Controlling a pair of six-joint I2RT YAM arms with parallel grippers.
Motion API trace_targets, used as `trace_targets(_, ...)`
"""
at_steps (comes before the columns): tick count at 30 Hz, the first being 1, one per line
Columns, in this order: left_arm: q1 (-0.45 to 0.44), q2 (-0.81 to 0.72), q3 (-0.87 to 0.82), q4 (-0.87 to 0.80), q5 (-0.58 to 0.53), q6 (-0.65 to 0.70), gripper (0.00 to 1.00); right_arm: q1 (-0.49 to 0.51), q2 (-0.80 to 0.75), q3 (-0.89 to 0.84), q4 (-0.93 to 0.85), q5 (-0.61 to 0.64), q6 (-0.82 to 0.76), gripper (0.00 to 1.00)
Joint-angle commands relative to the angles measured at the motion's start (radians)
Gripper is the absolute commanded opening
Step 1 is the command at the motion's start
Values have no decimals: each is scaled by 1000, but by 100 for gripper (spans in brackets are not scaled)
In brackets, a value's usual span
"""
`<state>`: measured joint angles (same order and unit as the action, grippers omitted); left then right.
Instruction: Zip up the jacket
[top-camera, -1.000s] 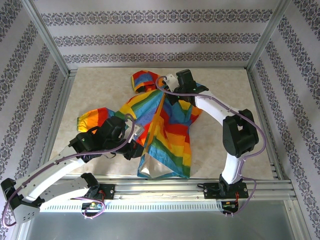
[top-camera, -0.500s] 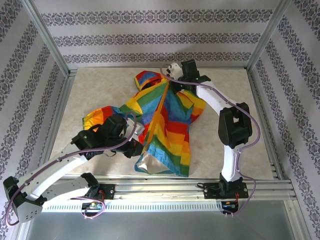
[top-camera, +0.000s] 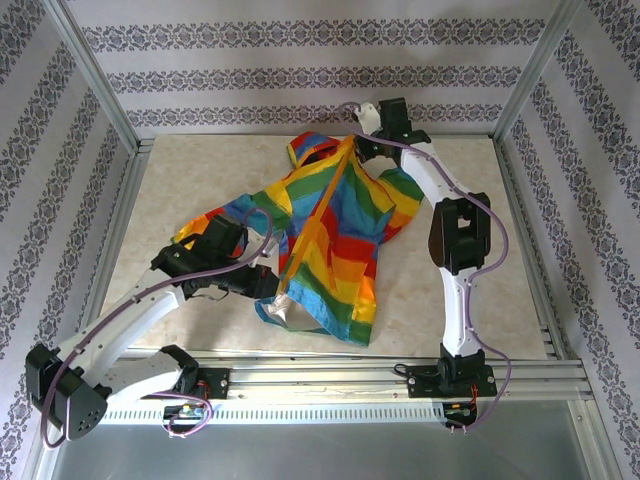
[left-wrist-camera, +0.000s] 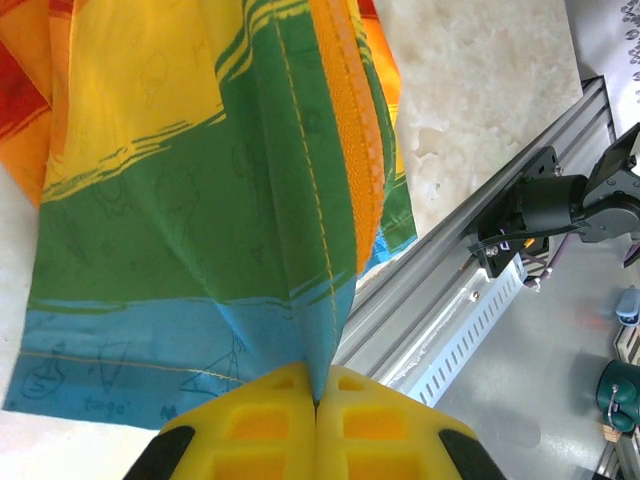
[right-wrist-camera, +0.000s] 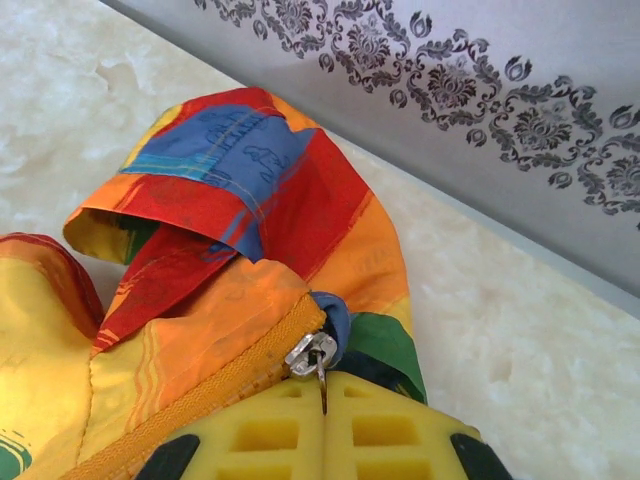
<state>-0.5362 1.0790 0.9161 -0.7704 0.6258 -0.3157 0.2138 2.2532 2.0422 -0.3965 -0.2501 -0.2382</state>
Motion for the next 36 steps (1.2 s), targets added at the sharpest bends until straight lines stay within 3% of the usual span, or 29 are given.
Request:
trace_targets(1, 23, 17, -16, -55, 81, 35, 0, -13, 45, 95, 13, 45, 17, 0)
trace_targets(13, 68, 25, -44, -70, 58, -24, 0, -19, 164, 319, -83, 102, 4, 0)
trace_targets(36, 93, -48, -219, 22, 83, -150, 0, -7, 189, 366, -119, 121, 2, 0)
